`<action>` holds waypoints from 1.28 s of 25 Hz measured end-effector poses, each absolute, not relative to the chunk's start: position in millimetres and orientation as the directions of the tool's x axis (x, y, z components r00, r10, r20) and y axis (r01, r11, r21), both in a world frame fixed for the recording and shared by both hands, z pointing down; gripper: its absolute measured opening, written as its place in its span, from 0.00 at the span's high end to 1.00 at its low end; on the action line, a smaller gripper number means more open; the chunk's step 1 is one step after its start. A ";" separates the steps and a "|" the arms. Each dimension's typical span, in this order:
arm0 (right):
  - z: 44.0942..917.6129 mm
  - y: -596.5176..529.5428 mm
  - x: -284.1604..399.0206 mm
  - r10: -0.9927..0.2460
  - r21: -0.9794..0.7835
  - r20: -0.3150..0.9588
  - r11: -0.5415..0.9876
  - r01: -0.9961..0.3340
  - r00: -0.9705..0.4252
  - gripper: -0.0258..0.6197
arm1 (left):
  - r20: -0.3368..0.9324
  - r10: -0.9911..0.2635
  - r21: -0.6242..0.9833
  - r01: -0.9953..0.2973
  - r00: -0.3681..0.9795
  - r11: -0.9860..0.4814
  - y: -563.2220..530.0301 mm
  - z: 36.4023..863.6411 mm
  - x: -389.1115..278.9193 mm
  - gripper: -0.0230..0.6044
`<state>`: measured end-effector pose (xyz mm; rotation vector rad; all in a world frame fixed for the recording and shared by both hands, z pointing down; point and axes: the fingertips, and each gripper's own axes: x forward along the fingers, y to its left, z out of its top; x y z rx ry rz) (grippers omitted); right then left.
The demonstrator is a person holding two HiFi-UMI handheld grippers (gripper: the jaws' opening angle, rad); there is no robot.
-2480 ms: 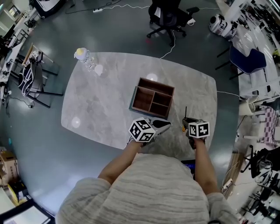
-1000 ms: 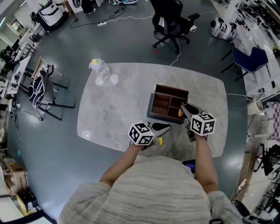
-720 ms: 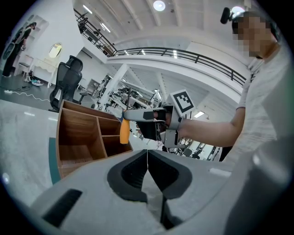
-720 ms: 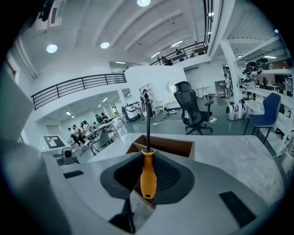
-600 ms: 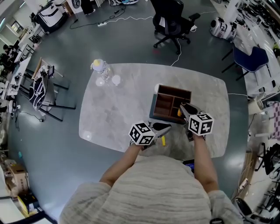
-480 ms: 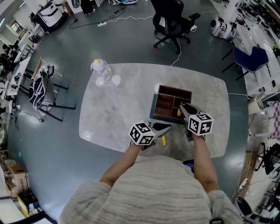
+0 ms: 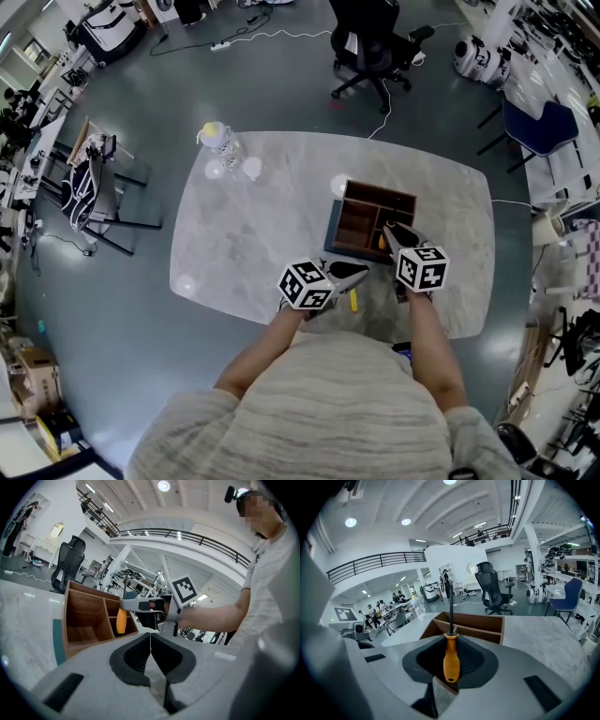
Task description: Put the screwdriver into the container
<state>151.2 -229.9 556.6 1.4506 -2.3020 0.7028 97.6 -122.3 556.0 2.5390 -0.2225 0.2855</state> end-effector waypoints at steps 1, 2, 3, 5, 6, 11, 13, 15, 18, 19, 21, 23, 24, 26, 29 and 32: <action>559.2 -229.1 151.1 -0.742 -0.226 0.520 0.357 -0.906 -0.423 0.85 | 0.250 -0.096 0.523 -0.218 0.963 -0.824 -121.8 556.0 98.0 0.94; 561.7 -228.0 150.5 -0.743 -0.224 0.523 0.354 -0.908 -0.419 0.85 | 0.251 -0.095 0.523 -0.217 0.963 -0.824 -121.0 555.8 98.0 0.94; 564.1 -226.5 149.4 -0.743 -0.222 0.525 0.352 -0.909 -0.415 0.85 | 0.251 -0.094 0.523 -0.216 0.964 -0.824 -120.1 555.5 97.7 0.94; 569.4 -223.4 146.3 -0.739 -0.218 0.533 0.349 -0.911 -0.411 0.85 | 0.249 -0.094 0.523 -0.215 0.964 -0.825 -118.7 555.2 96.3 0.94; 572.1 -222.5 144.9 -0.736 -0.215 0.540 0.350 -0.912 -0.409 0.85 | 0.250 -0.093 0.523 -0.216 0.964 -0.824 -118.6 555.4 95.7 0.94; 583.0 -220.7 140.2 -0.706 -0.205 0.579 0.359 -0.910 -0.409 0.85 | 0.252 -0.094 0.525 -0.218 0.963 -0.823 -118.1 555.2 94.8 0.94; 586.4 -219.6 138.0 -0.694 -0.200 0.593 0.363 -0.910 -0.408 0.85 | 0.252 -0.096 0.525 -0.219 0.963 -0.823 -117.3 554.6 93.9 0.94; 589.1 -218.5 135.5 -0.685 -0.196 0.604 0.368 -0.909 -0.408 0.85 | 0.253 -0.097 0.525 -0.220 0.963 -0.822 -116.1 554.6 92.6 0.94; 593.6 -216.5 133.2 -0.670 -0.181 0.623 0.379 -0.907 -0.404 0.85 | 0.254 -0.095 0.527 -0.220 0.963 -0.821 -114.4 555.7 92.5 0.94; 595.5 -215.5 133.5 -0.665 -0.175 0.631 0.380 -0.908 -0.400 0.85 | 0.254 -0.096 0.527 -0.221 0.962 -0.821 -113.8 556.2 93.1 0.94; 599.3 -213.5 135.3 -0.657 -0.171 0.644 0.376 -0.911 -0.392 0.85 | 0.254 -0.096 0.528 -0.221 0.962 -0.820 -112.7 556.7 94.2 0.94; 600.8 -213.0 136.1 -0.653 -0.171 0.649 0.374 -0.912 -0.390 0.85 | 0.254 -0.095 0.529 -0.221 0.963 -0.820 -112.0 556.9 94.3 0.94; 600.6 -213.3 135.6 -0.651 -0.171 0.651 0.374 -0.911 -0.390 0.85 | 0.254 -0.095 0.529 -0.221 0.962 -0.819 -111.9 556.9 93.9 0.94; 599.7 -213.4 134.1 -0.649 -0.166 0.654 0.379 -0.910 -0.389 0.85 | 0.255 -0.093 0.531 -0.220 0.962 -0.818 -111.1 557.1 92.9 0.94; 599.6 -213.2 132.9 -0.650 -0.158 0.652 0.388 -0.908 -0.391 0.85 | 0.254 -0.091 0.534 -0.218 0.963 -0.817 -109.6 558.0 93.1 0.94; 600.1 -213.3 132.8 -0.647 -0.162 0.652 0.391 -0.906 -0.396 0.85 | 0.253 -0.089 0.533 -0.216 0.963 -0.818 -108.7 558.2 94.1 0.94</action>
